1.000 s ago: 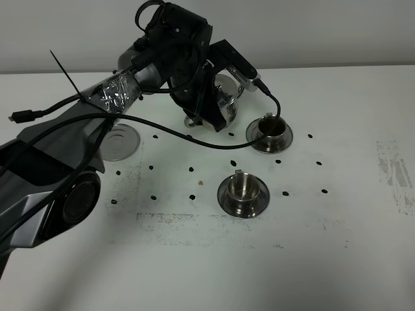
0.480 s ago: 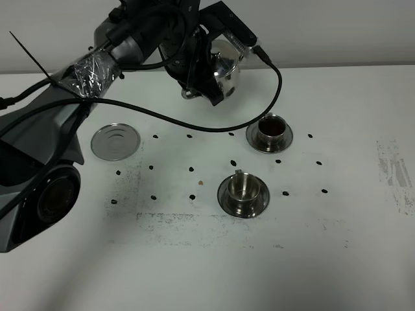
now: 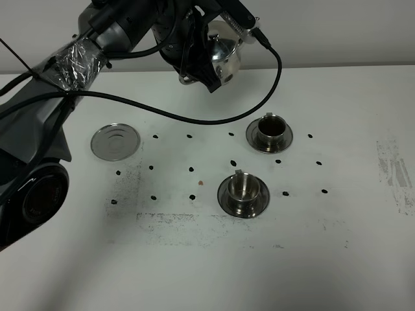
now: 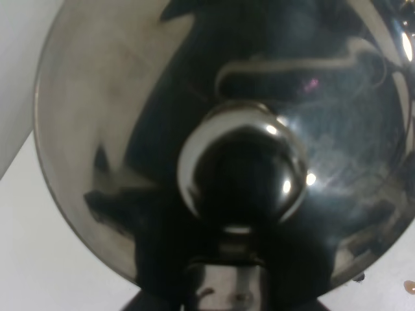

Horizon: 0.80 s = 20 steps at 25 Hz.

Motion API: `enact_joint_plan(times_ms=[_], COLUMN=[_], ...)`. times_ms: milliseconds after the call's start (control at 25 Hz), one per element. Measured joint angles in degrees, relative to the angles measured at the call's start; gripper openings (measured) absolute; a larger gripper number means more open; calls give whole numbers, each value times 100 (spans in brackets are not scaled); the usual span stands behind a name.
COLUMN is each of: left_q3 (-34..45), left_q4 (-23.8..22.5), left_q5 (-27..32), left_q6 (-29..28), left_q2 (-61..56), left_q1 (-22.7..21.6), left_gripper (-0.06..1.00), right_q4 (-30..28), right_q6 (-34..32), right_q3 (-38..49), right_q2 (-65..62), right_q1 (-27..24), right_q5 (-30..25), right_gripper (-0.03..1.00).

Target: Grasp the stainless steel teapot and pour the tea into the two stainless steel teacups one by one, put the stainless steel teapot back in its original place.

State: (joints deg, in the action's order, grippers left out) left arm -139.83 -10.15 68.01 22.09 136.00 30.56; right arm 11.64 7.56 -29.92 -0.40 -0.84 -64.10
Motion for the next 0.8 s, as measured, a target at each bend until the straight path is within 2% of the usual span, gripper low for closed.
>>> enact_joint_plan(times_ms=[200, 360, 640, 800], left_q3=[74, 911, 3623, 4885], left_q4=[179, 243, 230, -62], left_q5=[0, -205, -2047, -2924], left_q6=[14, 149, 386, 1022], left_q2=[-132, -618, -1641, -2051], left_q1=[-208, -319, -367, -382], left_gripper=[18, 18, 18, 18], right_q4=[6, 110, 210, 210], right_q6=[0, 0, 0, 0], right_q3=[0, 0, 0, 0], right_q2=[0, 0, 0, 0], right_q1=[0, 0, 0, 0], right_q5=[0, 0, 0, 0], right_gripper=[23, 23, 23, 23])
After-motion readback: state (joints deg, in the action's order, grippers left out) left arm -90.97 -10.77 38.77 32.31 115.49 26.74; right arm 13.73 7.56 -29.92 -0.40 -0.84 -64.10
